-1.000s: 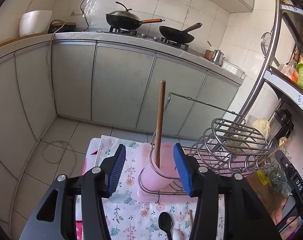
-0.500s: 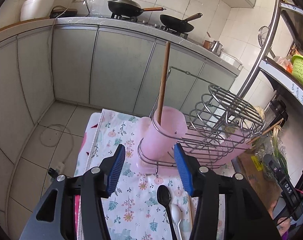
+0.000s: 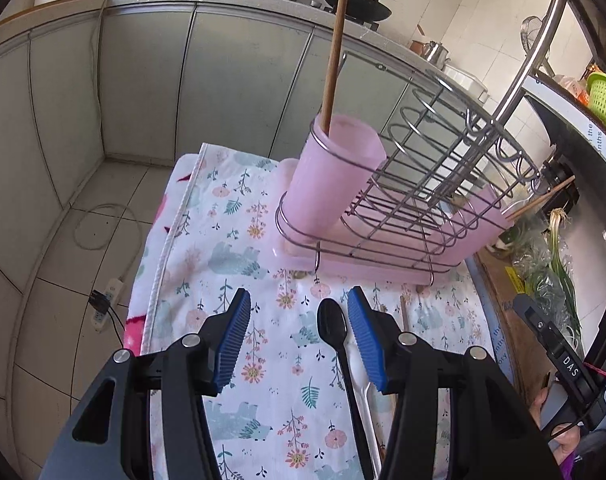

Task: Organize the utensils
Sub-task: 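Move both tools back down over the remaining utensils, then grasp the black plastic spoon with the left tool while the right tool grasps a wooden chopstick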

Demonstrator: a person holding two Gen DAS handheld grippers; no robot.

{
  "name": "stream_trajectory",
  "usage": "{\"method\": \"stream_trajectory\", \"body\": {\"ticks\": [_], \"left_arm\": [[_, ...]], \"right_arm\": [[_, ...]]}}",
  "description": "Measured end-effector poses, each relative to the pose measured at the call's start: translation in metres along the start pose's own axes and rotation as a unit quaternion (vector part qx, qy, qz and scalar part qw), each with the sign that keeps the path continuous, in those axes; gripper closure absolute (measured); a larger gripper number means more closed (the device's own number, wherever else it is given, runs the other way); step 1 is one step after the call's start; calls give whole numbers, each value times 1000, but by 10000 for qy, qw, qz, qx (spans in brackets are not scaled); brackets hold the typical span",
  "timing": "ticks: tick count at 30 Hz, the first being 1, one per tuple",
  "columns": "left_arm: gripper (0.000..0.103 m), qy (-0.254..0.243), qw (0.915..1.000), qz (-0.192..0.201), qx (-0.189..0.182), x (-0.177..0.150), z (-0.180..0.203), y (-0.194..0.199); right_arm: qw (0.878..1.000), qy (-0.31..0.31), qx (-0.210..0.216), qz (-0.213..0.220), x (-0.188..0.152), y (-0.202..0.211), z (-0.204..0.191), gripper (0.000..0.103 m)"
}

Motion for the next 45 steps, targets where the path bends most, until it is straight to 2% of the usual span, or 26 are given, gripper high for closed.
{"method": "stream_trajectory", "body": {"ticks": [7, 14, 19, 23, 28, 30, 32, 35, 41, 45], "left_arm": [[53, -39, 9990, -450, 7, -20, 1, -20], [56, -75, 9947, -1001, -211, -29, 6, -48], [62, 203, 9833, -1681, -667, -32, 15, -83], [62, 518, 9743, -2032, -821, -30, 19, -110], [63, 508, 9716, -2192, -737, -26, 26, -131], [70, 518, 9715, -2219, -650, -26, 29, -136], [85, 463, 9727, -2203, -563, -26, 30, -138], [94, 557, 9720, -2193, -638, -24, 23, -137], [95, 628, 9758, -1960, -744, -17, 7, -120], [96, 562, 9788, -1816, -764, -12, 1, -105]], "right_arm": [[9990, -121, 4, -419, -13, -13, 9, 34], [9963, -243, 65, -827, -22, -29, 16, 34], [9904, -481, 297, -1258, -26, -43, 23, 34], [9834, -723, 510, -1583, -31, -52, 30, 34], [9796, -850, 565, -1728, -32, -57, 36, 37], [9783, -897, 571, -1779, -33, -59, 38, 41], [9763, -953, 586, -1855, -33, -62, 40, 46], [9736, -1053, 609, -1932, -33, -66, 43, 52], [9662, -1167, 625, -2214, -30, -83, 38, 70], [9625, -1053, 450, -2460, -28, -102, 24, 74]]}}
Point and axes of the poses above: each gripper's, at about its wrist camera, not at the fingertips, and y roughly against the way its jaws point, z to its right, x to its top, the point moved 1 cm from there along -y, roughly the way its jaws point, and after that the axes turned 8 degrees about -y, right-handed, at the moved point
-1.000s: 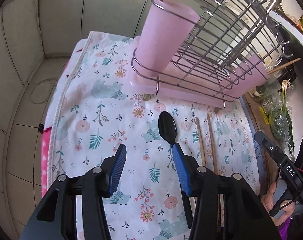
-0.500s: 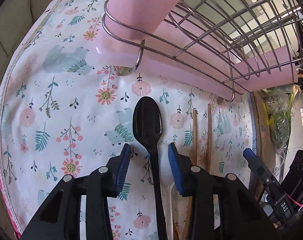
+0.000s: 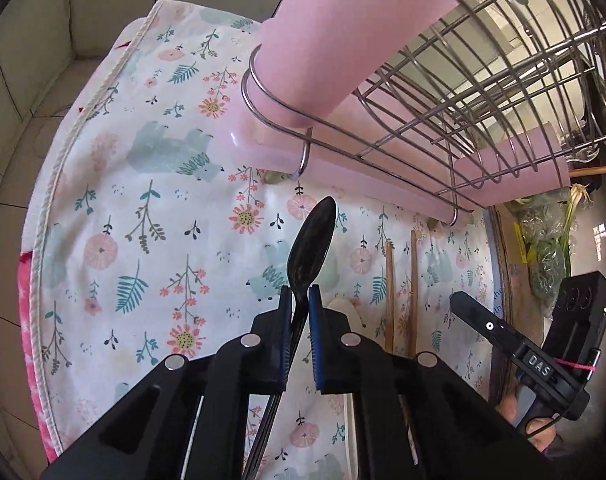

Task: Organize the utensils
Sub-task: 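Grasp the black plastic spoon with the left tool while the right tool grasps a wooden chopstick, then lift the black spoon with the left tool while the right tool lifts its chopstick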

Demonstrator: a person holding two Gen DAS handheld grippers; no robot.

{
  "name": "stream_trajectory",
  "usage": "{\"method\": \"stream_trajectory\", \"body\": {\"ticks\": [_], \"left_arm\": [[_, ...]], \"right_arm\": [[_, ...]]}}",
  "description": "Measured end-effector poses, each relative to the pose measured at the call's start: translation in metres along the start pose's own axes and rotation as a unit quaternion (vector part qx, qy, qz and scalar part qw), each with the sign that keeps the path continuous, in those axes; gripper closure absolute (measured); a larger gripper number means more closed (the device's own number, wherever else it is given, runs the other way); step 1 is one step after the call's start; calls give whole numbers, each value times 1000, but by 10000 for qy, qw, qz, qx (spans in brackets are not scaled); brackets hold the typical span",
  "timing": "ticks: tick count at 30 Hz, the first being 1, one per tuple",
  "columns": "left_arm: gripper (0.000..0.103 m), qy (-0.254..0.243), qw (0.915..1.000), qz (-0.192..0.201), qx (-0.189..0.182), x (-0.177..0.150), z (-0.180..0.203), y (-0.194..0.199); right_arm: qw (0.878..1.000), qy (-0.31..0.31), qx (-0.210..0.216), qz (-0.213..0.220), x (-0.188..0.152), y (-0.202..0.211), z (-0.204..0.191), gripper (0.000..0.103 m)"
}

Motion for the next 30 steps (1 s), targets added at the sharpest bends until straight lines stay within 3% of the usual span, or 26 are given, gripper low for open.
{"method": "stream_trajectory", "body": {"ticks": [8, 12, 15, 20, 30], "left_arm": [[98, -281, 9994, 172, -93, 2, -6, 31], [98, -426, 9988, 237, -44, 5, -7, 37], [98, -456, 9984, 295, -126, 6, -6, 41], [98, -470, 9973, 510, -227, 7, -6, 55], [98, -372, 9916, 1154, -455, -3, 9, 88]], "right_arm": [[9958, 99, -720, -551, 13, -43, -19, 79], [9927, 293, -1017, -573, 16, -53, -29, 79], [9886, 532, -1331, -451, 14, -58, -38, 92], [9942, 400, -965, -265, 7, -52, -39, 96], [9929, 863, -446, 692, -14, 16, -57, 96]]}}
Point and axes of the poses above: each gripper's, at about its wrist camera, not at the fingertips, and y roughly against the way its jaws point, z to its right, x to its top, the point moved 1 cm from there along -y, roughly the way its jaws point, and after that the axes turned 8 degrees about -y, right-handed, at the moved point
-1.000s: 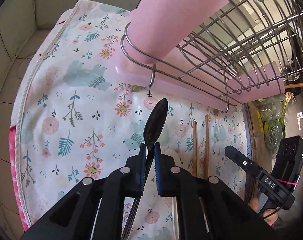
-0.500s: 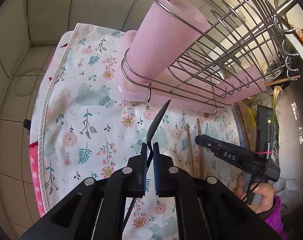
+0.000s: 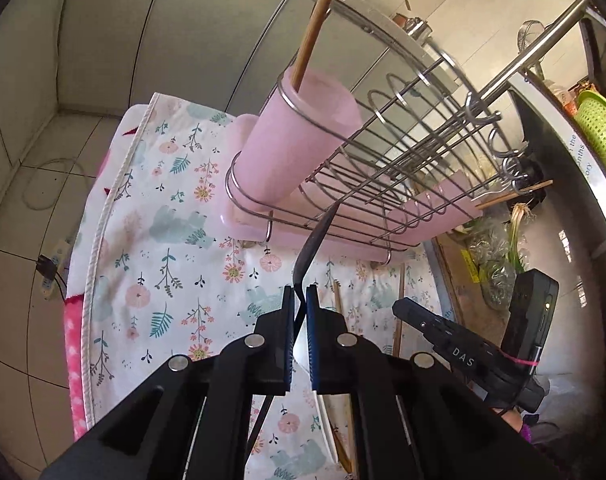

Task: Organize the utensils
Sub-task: 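Lift the black spoon with the left tool while the right tool lifts its chopstick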

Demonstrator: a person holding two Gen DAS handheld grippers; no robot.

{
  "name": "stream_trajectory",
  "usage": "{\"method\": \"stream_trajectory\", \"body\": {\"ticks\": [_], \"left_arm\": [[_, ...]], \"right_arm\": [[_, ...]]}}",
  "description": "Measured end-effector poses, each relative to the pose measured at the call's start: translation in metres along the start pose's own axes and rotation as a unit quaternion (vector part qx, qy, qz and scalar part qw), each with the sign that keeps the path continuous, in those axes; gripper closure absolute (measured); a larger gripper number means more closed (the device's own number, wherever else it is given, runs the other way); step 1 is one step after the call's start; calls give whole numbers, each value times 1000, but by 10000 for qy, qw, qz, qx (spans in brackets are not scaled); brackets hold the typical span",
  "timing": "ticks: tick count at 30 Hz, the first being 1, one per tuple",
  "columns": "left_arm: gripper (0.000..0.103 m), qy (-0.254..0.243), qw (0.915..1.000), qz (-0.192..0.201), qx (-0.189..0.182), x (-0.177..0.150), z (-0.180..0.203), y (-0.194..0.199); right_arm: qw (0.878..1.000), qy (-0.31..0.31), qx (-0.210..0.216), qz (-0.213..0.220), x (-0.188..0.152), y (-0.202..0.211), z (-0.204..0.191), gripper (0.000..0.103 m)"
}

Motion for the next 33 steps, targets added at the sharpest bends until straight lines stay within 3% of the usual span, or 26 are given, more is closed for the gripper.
{"method": "stream_trajectory", "body": {"ticks": [8, 20, 33], "left_arm": [[98, -98, 9985, 524, -149, 8, 19, 33], [98, -302, 9935, 1064, -258, 28, 45, 70], [98, -326, 9818, 1814, -466, 73, 60, 103]], "right_arm": [[9976, 132, 280, 625, 0, 51, -3, 97], [9920, 80, 550, 1130, 19, 97, 2, 97], [9807, 183, 703, 1816, 82, 166, 0, 97]]}}
Point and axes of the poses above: each gripper's, at about its wrist camera, not at the fingertips, and y roughly against the way its jaws point, z to its right, x to its top, the point moved 1 cm from there along -y, roughly the way its jaws point, and after that the axes turned 8 degrees about -y, right-handed, at the moved point
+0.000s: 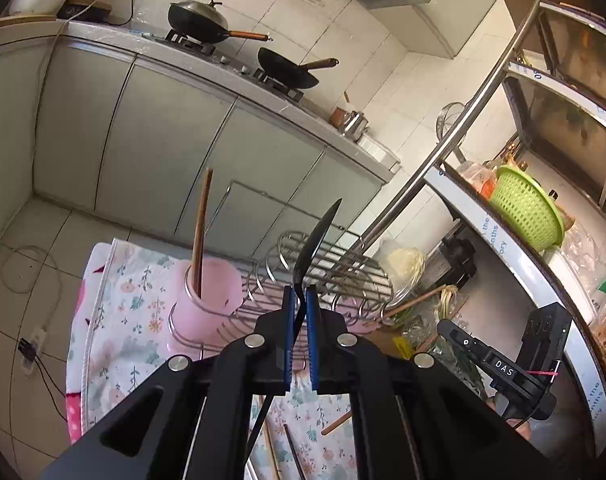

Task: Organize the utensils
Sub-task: 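Lift the black spoon with the left tool while the right tool lifts its chopstick, then drop the black spoon into the pink cup while the right tool drops its chopstick in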

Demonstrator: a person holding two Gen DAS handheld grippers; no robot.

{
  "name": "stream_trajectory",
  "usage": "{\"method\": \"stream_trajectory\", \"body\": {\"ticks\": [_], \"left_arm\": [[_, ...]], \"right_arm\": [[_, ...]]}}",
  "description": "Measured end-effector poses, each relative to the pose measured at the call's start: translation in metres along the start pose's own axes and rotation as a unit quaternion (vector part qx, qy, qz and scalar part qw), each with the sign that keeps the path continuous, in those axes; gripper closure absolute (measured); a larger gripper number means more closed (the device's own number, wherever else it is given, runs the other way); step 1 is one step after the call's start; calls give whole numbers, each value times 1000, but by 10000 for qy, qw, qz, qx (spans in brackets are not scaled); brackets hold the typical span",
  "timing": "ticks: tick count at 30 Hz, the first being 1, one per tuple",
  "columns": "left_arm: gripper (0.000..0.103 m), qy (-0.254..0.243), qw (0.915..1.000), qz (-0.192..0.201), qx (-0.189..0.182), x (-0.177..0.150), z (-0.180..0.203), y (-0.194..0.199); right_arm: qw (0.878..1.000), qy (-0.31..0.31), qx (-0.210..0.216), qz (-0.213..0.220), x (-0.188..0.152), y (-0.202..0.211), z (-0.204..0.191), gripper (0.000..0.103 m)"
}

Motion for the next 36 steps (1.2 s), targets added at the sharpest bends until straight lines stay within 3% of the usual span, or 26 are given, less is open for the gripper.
{"method": "stream_trajectory", "body": {"ticks": [9, 16, 25, 31, 36], "left_arm": [[98, 52, 9973, 691, -224, 40, 5, 0], [98, 62, 9960, 852, -266, 47, 2, -9], [98, -17, 9920, 1261, -30, 55, -11, -28], [98, -344, 9821, 1839, 225, 59, -16, -44], [98, -484, 9786, 1977, 291, 55, -23, -64]], "right_arm": [[9925, 614, -312, 1006, 71, 25, -27, 97], [9800, 1064, -760, 1499, 87, 9, -35, 97], [9869, 1035, -904, 849, 62, -40, -17, 97], [9885, 995, -937, 648, 45, -52, -10, 97], [9902, 877, -950, 525, 38, -60, -5, 97]]}}
Point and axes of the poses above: each gripper's, at about its wrist camera, not at the fingertips, and y roughly against the way its jaws point, z to its right, x to its top, the point moved 1 cm from there along -y, roughly the way its jaws point, and after that the axes turned 8 degrees about -y, right-handed, at the moved point
